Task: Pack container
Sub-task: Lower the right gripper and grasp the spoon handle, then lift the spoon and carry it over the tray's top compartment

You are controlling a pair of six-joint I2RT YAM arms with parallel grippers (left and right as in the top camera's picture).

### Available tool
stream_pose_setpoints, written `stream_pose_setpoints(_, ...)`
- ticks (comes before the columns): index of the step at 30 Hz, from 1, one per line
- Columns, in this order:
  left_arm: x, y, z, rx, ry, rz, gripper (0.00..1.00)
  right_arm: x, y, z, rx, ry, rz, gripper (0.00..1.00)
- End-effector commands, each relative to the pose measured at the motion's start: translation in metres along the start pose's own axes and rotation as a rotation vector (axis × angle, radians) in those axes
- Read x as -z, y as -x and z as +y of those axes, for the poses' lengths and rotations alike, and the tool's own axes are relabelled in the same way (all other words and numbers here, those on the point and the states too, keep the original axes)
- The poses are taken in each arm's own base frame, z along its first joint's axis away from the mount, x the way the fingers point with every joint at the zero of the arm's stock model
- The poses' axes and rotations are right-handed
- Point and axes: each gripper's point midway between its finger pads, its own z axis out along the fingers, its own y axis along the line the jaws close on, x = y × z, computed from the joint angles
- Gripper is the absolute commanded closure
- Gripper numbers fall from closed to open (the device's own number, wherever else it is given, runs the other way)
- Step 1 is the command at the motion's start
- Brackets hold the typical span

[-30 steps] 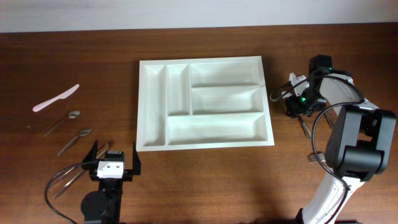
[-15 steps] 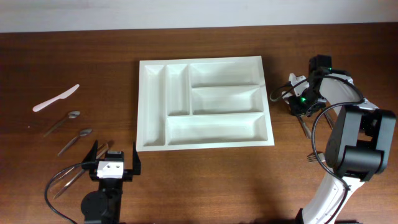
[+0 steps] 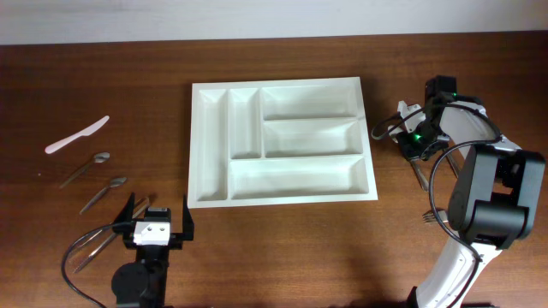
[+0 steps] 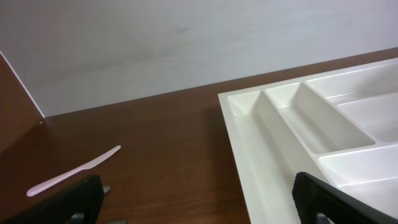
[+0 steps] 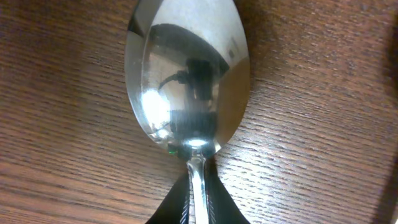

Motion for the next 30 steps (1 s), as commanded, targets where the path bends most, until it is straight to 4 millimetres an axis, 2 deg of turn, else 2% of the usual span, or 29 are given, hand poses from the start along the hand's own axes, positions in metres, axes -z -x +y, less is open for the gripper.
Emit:
stream_pose_setpoints(1, 0.0, -0.001, -0.001, -0.016, -0.001, -0.001, 0.01, -0.015, -0.006, 0.002, 0.007, 0.006, 0.042, 0.91)
stream_pose_setpoints(13, 0.0, -0.001, -0.001, -0.016, 0.0, -0.002, 0.01, -0.013, -0.004, 0.002, -0.011, 0.003, 0.036, 0.96)
stream_pose_setpoints(18, 0.0, -0.001, -0.001, -0.016, -0.001, -0.001, 0.01, -0.005, 0.009, 0.001, -0.022, -0.01, 0.009, 0.96)
stream_pose_setpoints(24, 0.0, -0.001, -0.001, -0.016, -0.001, -0.001, 0.01, 0.035, 0.05, -0.006, -0.032, -0.044, -0.08, 0.96)
stream_pose_setpoints(30, 0.0, -0.001, -0.001, -0.016, -0.001, -0.001, 0.01, 0.086, 0.082, 0.003, 0.011, -0.063, -0.143, 0.96)
